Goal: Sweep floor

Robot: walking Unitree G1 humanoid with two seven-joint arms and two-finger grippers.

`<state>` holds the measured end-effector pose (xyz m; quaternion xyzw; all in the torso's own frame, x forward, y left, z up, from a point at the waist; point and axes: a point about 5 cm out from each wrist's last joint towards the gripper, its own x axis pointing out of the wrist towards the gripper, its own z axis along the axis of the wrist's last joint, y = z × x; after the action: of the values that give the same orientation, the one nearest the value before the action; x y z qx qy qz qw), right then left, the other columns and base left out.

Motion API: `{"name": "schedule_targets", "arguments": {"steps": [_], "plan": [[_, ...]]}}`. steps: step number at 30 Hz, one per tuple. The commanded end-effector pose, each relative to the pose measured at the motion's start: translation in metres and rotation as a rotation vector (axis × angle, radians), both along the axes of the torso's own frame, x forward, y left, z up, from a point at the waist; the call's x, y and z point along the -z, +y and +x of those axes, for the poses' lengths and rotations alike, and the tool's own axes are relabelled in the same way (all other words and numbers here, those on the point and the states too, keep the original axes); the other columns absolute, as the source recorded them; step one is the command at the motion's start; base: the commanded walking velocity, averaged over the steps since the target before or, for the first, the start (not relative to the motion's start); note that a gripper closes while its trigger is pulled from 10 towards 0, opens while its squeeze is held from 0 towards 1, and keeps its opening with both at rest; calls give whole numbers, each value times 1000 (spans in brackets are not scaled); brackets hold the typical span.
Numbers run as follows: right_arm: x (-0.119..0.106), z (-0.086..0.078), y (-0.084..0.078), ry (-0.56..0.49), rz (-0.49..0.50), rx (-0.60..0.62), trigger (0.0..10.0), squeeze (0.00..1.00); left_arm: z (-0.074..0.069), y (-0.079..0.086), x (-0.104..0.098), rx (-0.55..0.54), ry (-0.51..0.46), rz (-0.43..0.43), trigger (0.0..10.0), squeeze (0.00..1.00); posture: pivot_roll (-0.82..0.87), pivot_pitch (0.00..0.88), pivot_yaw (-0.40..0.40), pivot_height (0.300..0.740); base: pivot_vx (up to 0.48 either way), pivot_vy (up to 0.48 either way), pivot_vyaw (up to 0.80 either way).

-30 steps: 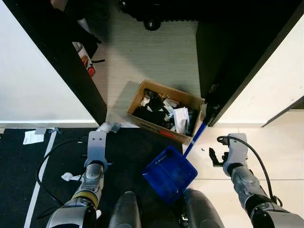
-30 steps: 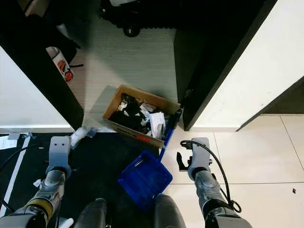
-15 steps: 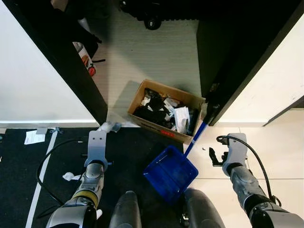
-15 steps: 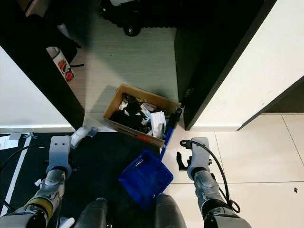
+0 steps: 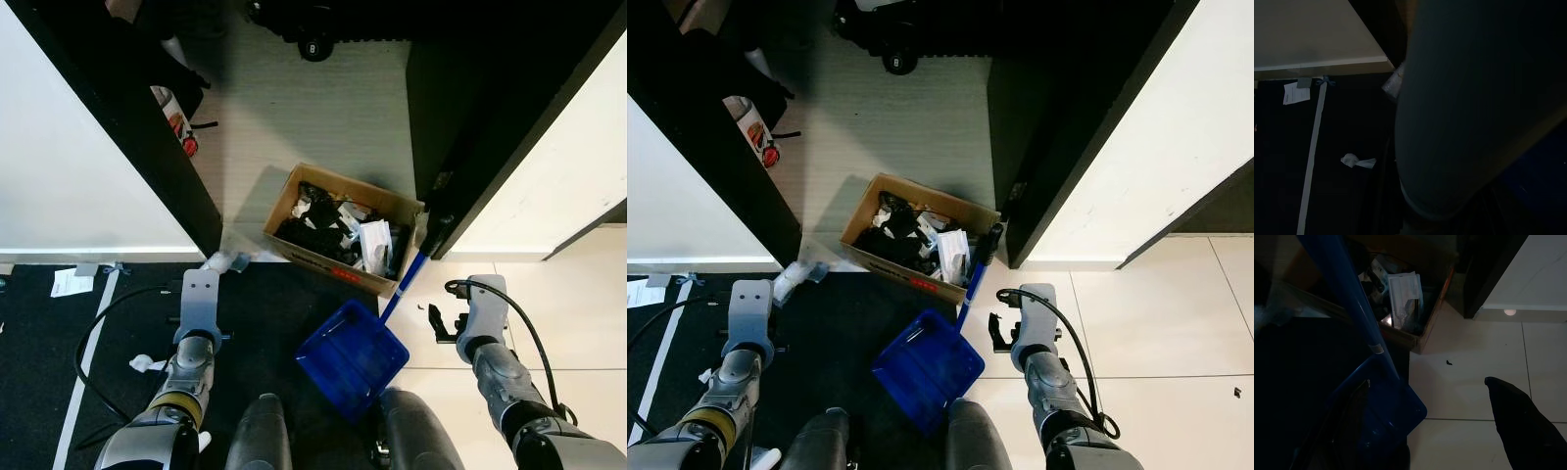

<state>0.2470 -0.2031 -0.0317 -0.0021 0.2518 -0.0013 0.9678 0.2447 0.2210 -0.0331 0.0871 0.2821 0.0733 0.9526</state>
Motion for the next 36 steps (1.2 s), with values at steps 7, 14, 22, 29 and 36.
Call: {"name": "schedule_targets", "arguments": {"steps": [7, 14, 22, 29, 36], "plan": [[4, -7, -1, 12, 14, 13, 10000, 0, -11, -1, 8, -1, 34, -47, 10000, 0, -44, 159, 1, 740, 0, 0, 0], [5, -8, -2, 9, 16, 19, 10000, 0, -11, -3, 8, 4, 23, -47, 10000, 0, -47, 168, 5, 740, 0, 0, 0], [5, -9, -4, 12, 12, 18, 10000, 0, -13, -4, 10, 4, 27, -54, 10000, 0, -47, 156, 0, 740, 0, 0, 0], [6, -10, -4, 13, 11, 19, 10000, 0, -13, -5, 10, 5, 26, -55, 10000, 0, -50, 151, 6, 740, 0, 0, 0], [6, -11, -5, 17, 5, 19, 10000, 0, -14, -4, 11, 9, 34, -57, 10000, 0, -49, 144, 6, 740, 0, 0, 0]]}}
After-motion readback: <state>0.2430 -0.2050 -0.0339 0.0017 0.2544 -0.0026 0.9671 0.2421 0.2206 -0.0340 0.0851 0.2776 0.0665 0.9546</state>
